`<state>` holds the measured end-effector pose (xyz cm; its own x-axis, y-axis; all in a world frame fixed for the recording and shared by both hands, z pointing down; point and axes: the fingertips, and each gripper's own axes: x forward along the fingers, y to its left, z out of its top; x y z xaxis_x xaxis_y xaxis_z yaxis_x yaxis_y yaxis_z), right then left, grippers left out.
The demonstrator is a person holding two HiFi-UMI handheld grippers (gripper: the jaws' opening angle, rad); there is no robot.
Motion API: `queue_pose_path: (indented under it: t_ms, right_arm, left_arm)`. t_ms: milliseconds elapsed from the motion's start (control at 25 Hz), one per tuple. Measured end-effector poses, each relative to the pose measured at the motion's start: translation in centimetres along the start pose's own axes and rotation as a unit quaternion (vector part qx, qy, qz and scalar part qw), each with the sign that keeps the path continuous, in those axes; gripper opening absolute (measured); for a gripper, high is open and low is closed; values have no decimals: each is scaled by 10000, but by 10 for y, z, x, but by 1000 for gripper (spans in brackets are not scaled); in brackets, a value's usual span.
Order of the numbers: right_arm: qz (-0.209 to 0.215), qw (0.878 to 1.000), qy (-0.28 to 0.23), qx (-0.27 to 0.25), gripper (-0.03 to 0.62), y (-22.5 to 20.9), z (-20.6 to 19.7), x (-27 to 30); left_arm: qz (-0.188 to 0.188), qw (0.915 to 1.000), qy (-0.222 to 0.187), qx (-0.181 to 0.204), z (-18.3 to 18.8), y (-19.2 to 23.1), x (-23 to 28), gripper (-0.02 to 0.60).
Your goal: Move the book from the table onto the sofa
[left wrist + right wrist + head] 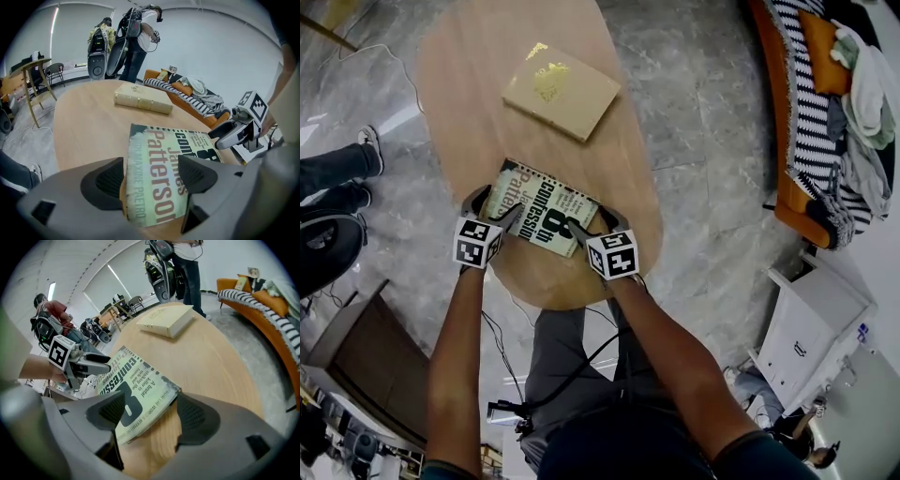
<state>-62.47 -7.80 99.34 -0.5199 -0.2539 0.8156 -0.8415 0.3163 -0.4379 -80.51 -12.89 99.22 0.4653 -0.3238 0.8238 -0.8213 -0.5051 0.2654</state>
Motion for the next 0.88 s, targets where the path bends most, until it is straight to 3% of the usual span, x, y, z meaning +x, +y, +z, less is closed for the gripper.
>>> queue_pose_path:
  t_ms: [200, 320, 480, 720, 880]
  right_arm:
    - [5, 9997, 104, 237, 328, -2, -7, 9]
    - [-250, 9992, 146, 279, 224, -12, -7, 8]
    - [-419, 9980, 214, 426, 210, -16, -7, 2]
    - [-582, 9977, 47, 351, 192, -18, -4, -25]
    - [-723, 9964, -367, 255, 169, -18, 24, -53]
  left_arm:
    - [-15, 9997, 92, -210, -9, -1, 7, 347]
    - [62, 9986, 76, -526, -11, 3, 7, 340]
    - [120, 9964, 84, -835, -13, -2, 2, 305]
    - [265, 9971, -158, -697, 2, -22, -16, 291]
    - [441, 9963, -466, -565, 32, -31, -38, 291]
